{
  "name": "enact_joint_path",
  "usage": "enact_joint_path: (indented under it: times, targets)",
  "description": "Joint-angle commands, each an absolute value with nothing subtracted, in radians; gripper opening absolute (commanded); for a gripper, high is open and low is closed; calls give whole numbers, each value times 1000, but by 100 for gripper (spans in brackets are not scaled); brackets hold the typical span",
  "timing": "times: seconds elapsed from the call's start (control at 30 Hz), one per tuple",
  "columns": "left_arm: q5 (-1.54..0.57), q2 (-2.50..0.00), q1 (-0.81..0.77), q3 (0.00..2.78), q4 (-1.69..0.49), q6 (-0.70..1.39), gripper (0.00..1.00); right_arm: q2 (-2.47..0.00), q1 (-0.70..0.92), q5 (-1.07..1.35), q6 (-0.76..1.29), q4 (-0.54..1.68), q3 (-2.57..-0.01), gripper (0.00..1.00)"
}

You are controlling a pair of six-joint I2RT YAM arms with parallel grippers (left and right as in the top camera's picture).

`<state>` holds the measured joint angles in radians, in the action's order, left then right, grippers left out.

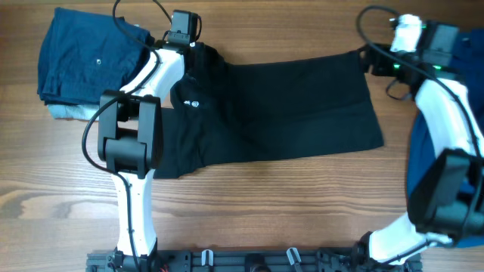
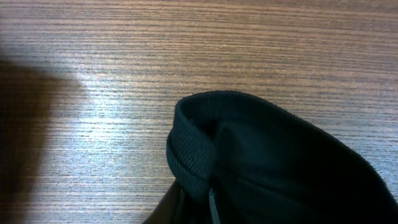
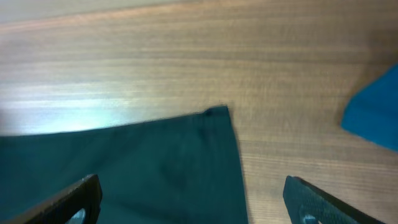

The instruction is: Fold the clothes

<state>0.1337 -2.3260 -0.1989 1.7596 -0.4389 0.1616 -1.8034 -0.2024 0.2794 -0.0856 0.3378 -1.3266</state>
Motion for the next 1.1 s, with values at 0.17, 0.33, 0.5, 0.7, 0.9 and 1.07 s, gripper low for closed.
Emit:
enact_joint_path:
  times: [0.17, 0.33, 0.5, 0.7, 0.9, 1.07]
  targets:
    - [147, -2286, -192, 1753, -477, 164, 19, -2049, -100, 23, -208, 75, -1338, 99]
    - [147, -2286, -192, 1753, -492, 164, 20, -2120, -100, 20, -207, -19, -1338, 99]
    - [147, -2286, -192, 1753, -495, 164, 20, -2188, -106, 57, -204, -48, -1338, 98]
    - [147, -2286, -192, 1753, -509, 164, 20, -2258, -117, 121, -181, -77, -1338, 91]
    - [147, -2286, -192, 1753, -513, 164, 20, -2302, -117, 158, -154, -47, -1337, 70]
    - [147, -2286, -192, 1753, -513, 164, 9, -2294, -117, 159, -154, 20, -1337, 54]
